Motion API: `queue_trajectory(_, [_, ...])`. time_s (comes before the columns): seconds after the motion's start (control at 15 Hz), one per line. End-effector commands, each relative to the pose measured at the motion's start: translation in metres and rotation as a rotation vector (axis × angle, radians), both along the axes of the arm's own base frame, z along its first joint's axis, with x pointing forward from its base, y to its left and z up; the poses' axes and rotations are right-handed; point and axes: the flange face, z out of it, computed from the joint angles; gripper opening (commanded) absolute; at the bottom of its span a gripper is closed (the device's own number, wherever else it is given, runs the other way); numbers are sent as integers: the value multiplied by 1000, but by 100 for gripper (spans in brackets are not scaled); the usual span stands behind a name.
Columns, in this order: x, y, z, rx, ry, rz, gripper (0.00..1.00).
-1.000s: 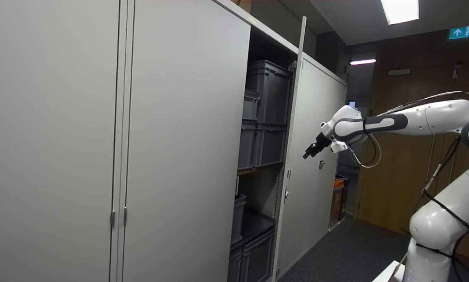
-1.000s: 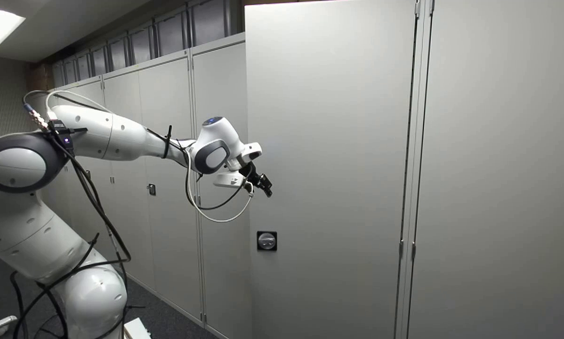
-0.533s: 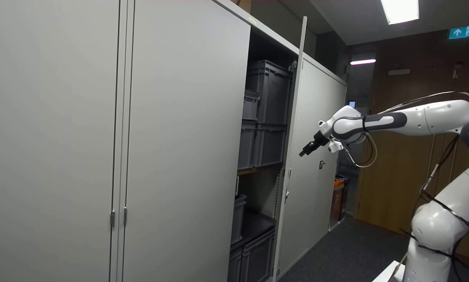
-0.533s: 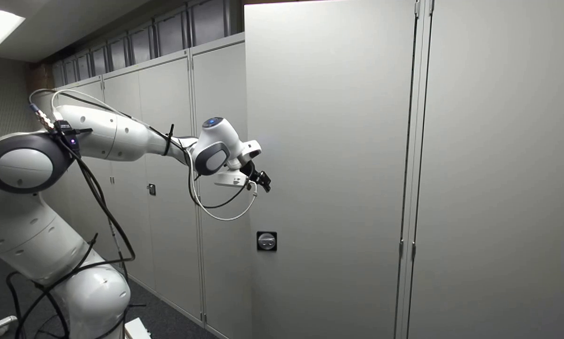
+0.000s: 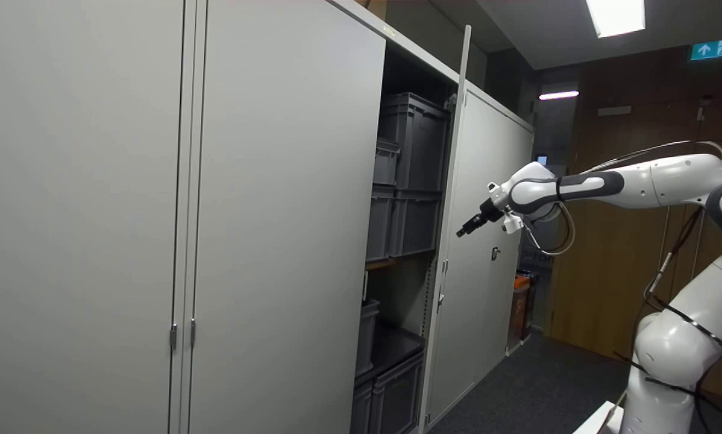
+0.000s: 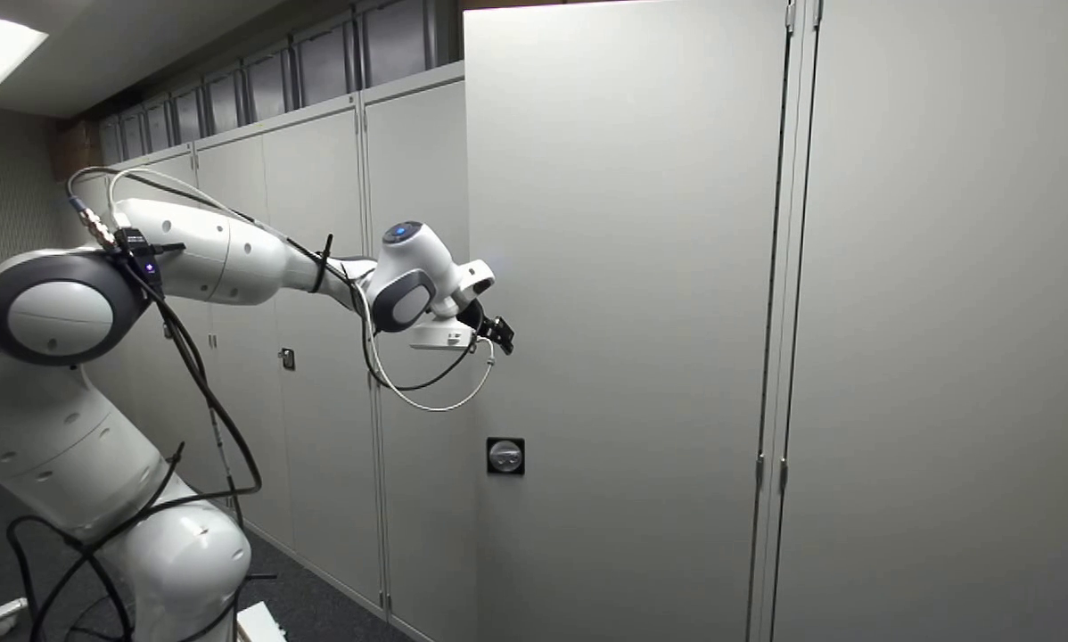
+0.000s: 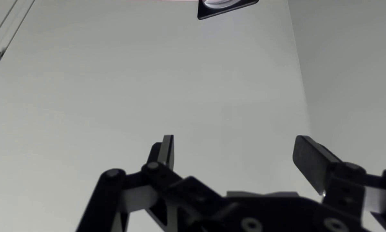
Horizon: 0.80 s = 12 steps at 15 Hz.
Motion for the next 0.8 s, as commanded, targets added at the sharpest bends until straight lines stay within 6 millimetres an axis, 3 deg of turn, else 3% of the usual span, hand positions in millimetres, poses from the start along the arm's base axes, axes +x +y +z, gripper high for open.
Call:
queue_trajectory(0.0, [13,-1,7,-2,-49,32,100])
queue_trajectory(0.73, [35,13,13,-15,-72,114,100])
